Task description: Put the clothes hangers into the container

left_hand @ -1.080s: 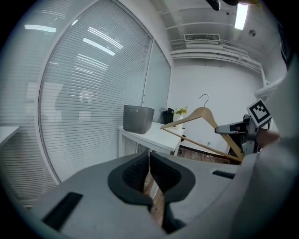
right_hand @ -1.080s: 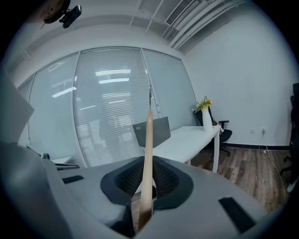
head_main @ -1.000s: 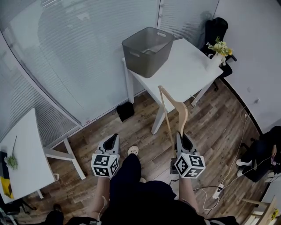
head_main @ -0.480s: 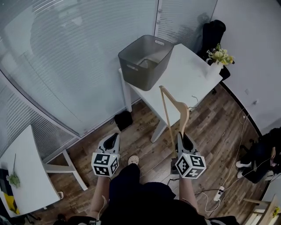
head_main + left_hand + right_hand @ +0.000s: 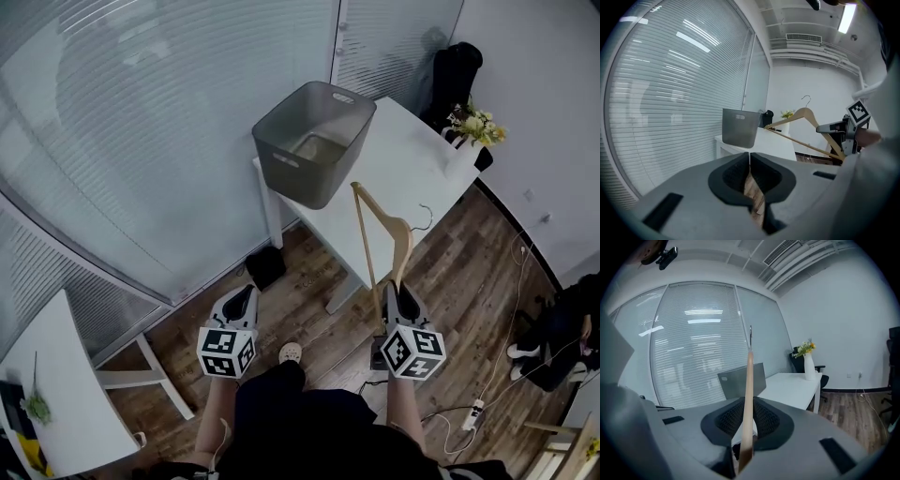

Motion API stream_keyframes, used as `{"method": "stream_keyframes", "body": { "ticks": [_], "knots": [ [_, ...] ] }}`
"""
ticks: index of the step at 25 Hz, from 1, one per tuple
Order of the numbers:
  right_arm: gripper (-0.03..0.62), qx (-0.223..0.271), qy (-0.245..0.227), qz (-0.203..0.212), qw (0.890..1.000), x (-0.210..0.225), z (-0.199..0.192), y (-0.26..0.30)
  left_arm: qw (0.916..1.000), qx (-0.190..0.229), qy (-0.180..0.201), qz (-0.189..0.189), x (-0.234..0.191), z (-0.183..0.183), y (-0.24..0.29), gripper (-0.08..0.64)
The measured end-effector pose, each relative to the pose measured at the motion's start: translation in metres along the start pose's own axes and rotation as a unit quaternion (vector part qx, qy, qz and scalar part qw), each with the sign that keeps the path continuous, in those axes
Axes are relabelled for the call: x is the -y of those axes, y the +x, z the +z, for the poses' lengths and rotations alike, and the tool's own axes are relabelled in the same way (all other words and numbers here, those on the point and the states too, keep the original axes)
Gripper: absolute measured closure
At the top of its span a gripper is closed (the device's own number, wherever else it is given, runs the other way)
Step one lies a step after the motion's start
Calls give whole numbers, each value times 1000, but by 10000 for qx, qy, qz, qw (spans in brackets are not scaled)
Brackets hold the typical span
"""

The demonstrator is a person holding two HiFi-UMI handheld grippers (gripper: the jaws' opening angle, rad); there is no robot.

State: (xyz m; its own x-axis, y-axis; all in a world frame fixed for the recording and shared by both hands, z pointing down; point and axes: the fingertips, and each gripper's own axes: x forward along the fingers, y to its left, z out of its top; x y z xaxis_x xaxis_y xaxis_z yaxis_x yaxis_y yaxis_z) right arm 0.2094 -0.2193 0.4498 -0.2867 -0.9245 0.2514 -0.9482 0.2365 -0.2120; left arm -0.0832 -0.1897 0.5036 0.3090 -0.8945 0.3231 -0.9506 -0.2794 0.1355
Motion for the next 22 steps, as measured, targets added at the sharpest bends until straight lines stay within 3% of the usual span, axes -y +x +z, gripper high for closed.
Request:
{"method": "stream_keyframes", "body": {
  "ticks": [13,22],
  "knots": [
    [522,326,18,-376,9988,4,30,59,9992,0,203,-338,-39,24,59,541],
    [522,596,193,-510,9967,16,68,76,9969,22,357,-702,-42,41,81,541]
  ]
}}
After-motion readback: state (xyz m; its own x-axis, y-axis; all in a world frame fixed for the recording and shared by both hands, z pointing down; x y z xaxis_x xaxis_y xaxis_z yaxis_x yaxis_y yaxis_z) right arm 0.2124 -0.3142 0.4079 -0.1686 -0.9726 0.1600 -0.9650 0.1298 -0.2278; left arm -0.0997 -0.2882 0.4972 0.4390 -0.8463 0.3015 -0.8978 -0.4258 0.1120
